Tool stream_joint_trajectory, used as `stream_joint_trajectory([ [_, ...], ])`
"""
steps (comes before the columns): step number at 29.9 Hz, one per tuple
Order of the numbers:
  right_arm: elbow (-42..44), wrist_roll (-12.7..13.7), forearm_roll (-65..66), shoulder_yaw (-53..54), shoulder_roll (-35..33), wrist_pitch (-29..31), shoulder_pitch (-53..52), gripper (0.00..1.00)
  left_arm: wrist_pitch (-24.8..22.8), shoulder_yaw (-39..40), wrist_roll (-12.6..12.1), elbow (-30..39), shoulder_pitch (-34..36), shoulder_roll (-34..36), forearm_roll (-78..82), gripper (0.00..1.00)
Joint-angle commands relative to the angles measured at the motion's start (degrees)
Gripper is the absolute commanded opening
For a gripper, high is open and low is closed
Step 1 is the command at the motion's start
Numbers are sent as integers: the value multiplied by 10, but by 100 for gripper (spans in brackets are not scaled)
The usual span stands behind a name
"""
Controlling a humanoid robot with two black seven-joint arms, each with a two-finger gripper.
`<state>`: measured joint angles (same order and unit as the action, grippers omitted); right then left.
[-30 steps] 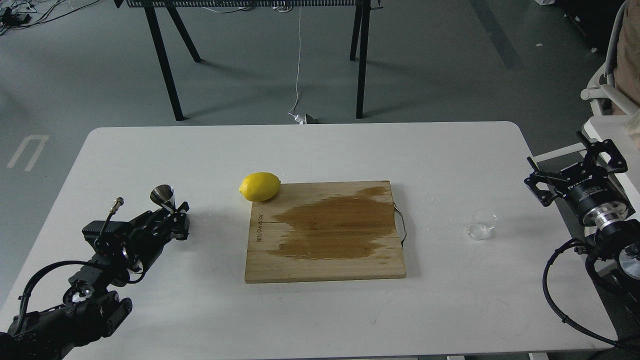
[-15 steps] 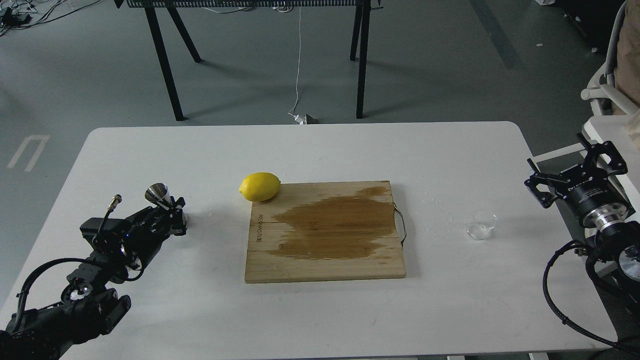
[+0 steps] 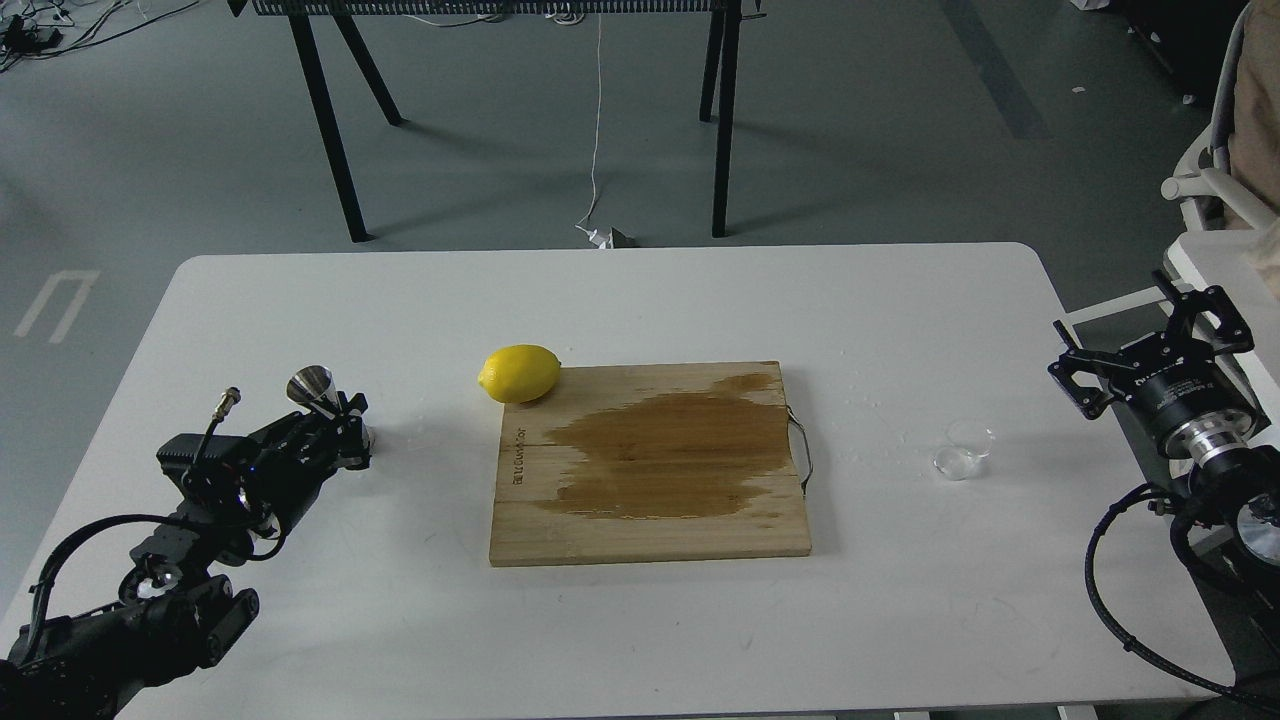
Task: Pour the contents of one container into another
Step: 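Adjust the grip and lift the jigger slightly with the left gripper, then raise the jigger and carry it over the cutting board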
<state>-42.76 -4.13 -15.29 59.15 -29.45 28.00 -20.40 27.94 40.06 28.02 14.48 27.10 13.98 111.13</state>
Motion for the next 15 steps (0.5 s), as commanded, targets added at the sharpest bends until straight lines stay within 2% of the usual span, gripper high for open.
stream_joint_trajectory([
  [1, 0, 0, 0, 0, 0, 0, 0, 100, 1, 0, 0, 0, 8, 2, 0, 5],
  [15, 0, 0, 0, 0, 0, 0, 0, 100, 1, 0, 0, 1, 71, 22, 1, 5],
])
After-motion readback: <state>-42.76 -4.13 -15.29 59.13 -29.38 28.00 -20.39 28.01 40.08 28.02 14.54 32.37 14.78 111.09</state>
